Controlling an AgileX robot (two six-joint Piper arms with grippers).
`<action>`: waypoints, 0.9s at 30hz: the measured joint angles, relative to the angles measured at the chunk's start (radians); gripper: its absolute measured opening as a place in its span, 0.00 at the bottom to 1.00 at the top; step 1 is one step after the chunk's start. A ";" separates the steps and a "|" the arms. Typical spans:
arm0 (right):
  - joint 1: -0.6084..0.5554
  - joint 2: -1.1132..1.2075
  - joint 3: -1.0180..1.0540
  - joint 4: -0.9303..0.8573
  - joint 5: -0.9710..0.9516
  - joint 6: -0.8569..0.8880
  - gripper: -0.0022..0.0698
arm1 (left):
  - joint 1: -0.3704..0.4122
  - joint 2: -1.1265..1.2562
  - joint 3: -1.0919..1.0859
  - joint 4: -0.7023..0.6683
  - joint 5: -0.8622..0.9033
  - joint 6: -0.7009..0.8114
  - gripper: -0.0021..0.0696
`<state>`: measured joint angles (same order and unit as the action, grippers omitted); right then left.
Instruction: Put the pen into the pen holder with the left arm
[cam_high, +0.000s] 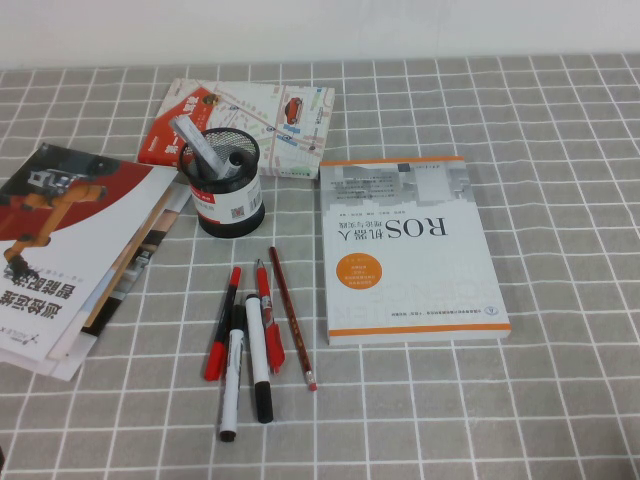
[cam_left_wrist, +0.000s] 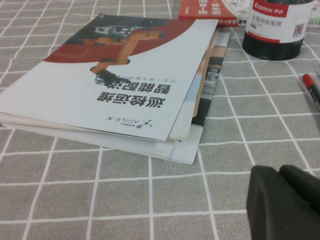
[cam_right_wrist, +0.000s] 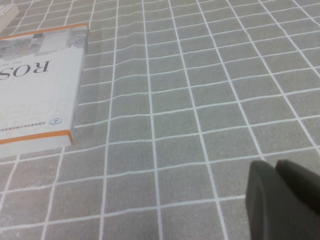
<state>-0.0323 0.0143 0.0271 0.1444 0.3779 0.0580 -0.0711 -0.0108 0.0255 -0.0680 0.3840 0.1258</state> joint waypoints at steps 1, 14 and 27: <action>0.000 0.000 0.000 0.000 0.000 0.000 0.01 | 0.000 0.000 0.000 0.000 0.000 0.000 0.02; 0.000 0.000 0.000 0.000 0.000 0.000 0.01 | 0.000 0.000 0.000 -0.002 0.000 0.000 0.02; 0.000 0.000 0.000 0.000 0.000 0.000 0.01 | 0.000 0.000 0.000 -0.336 -0.226 -0.181 0.02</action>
<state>-0.0323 0.0143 0.0271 0.1444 0.3779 0.0580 -0.0711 -0.0108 0.0255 -0.4035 0.1576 -0.0554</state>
